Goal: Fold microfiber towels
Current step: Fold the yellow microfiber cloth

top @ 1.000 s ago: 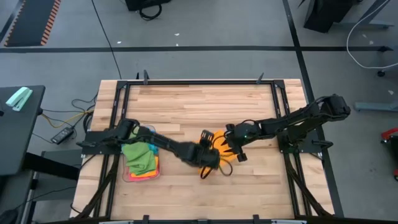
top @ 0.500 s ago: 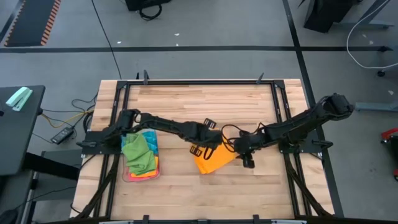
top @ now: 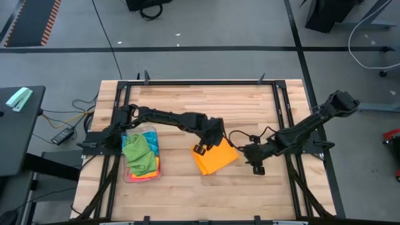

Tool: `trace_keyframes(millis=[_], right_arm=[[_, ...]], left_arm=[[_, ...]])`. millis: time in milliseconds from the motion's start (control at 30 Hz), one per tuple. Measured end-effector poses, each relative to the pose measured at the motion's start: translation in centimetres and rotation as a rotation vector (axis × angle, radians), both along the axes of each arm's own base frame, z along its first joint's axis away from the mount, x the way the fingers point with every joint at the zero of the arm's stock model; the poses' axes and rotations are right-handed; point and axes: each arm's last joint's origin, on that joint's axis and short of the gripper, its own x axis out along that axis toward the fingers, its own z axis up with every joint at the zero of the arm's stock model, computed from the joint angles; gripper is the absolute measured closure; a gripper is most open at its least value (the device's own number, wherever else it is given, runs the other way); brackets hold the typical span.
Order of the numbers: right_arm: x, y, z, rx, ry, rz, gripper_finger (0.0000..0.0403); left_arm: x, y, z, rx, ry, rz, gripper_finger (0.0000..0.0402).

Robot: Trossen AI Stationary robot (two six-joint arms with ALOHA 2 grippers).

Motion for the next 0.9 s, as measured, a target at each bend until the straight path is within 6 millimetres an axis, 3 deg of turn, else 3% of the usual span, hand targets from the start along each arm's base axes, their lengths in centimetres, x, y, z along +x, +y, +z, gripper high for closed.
trace_keyframes(millis=[233, 500, 633, 767, 900], right_arm=[[-2.0, 1.8, 2.2, -0.174, -0.237, -0.002, 0.0238], [-3.0, 3.4, 2.7, -0.227, -0.365, -0.024, 0.0238], [-3.3, 4.0, 2.9, -0.229, -0.401, -0.023, 0.0238], [-3.5, 4.6, 2.8, -0.206, -0.456, -0.004, 0.0238], [-3.2, 4.9, 2.2, -0.146, -0.575, 0.052, 0.0238]], left_arm=[[1.4, 2.0, 1.1, -0.261, -0.186, 0.066, 0.0359], [2.4, 2.4, -0.1, -0.303, -0.237, 0.121, 0.0239], [2.6, 3.6, -1.1, -0.312, -0.22, 0.164, 0.0182], [2.5, 5.1, -1.8, -0.339, -0.211, 0.178, 0.0155], [2.5, 6.5, -2.0, -0.392, -0.226, 0.166, 0.0153]])
